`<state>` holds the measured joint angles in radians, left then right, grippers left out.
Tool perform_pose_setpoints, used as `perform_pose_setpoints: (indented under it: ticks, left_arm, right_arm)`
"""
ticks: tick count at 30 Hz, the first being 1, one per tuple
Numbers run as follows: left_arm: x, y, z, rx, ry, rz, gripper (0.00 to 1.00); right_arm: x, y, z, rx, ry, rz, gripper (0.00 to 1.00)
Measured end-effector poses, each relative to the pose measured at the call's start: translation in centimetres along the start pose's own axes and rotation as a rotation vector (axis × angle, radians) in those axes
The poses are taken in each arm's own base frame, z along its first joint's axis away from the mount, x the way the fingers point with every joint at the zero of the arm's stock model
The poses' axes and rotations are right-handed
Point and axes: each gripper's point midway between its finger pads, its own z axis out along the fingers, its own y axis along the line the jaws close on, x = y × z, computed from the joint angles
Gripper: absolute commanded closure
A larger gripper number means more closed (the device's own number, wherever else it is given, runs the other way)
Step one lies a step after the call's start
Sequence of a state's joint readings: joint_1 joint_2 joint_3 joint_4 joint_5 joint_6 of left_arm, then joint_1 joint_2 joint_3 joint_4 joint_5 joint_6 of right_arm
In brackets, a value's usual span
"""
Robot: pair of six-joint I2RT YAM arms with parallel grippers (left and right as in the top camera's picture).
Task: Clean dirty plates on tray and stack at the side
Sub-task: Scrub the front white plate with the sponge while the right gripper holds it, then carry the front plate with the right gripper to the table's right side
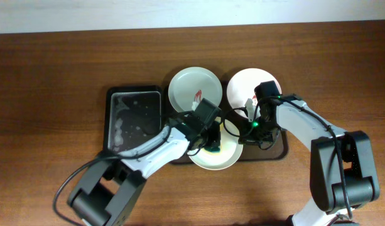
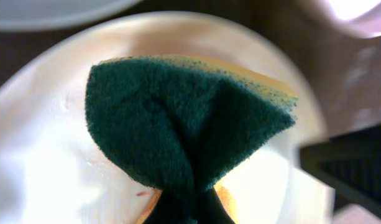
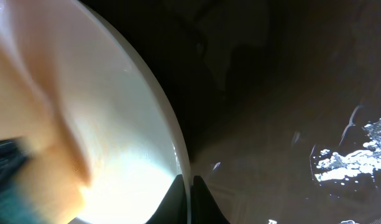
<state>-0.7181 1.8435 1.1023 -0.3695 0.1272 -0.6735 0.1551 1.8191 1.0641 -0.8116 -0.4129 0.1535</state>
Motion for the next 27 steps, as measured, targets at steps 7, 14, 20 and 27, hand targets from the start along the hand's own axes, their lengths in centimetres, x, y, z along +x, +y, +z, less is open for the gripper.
perform_pose_setpoints:
  ticks: [7, 14, 20, 27]
  left_arm:
    - [0.6, 3.9, -0.5, -0.095, 0.094, -0.086, 1.0]
    - [-2.0, 4.7, -8.9, -0.09, 0.035, 0.015, 1.0]
    - [-5.7, 15.9, -12.4, -0.246, -0.024, -0.109, 1.0]
    - [-4.6, 20.2, -12.0, -0.309, 0.033, -0.097, 1.0]
  right_arm:
    - [0.0, 0.3, 0.0, -0.019, 0.003, 0.0, 0.96]
    - [-0.1, -0.1, 0.0, 0.003, -0.005, -0.002, 0.7]
    - [0.5, -0.1, 0.3, -0.003, 0.013, 0.007, 0.96]
    - [-1.7, -0.4, -7.3, 0.188, -0.194, -0.05, 0.96]
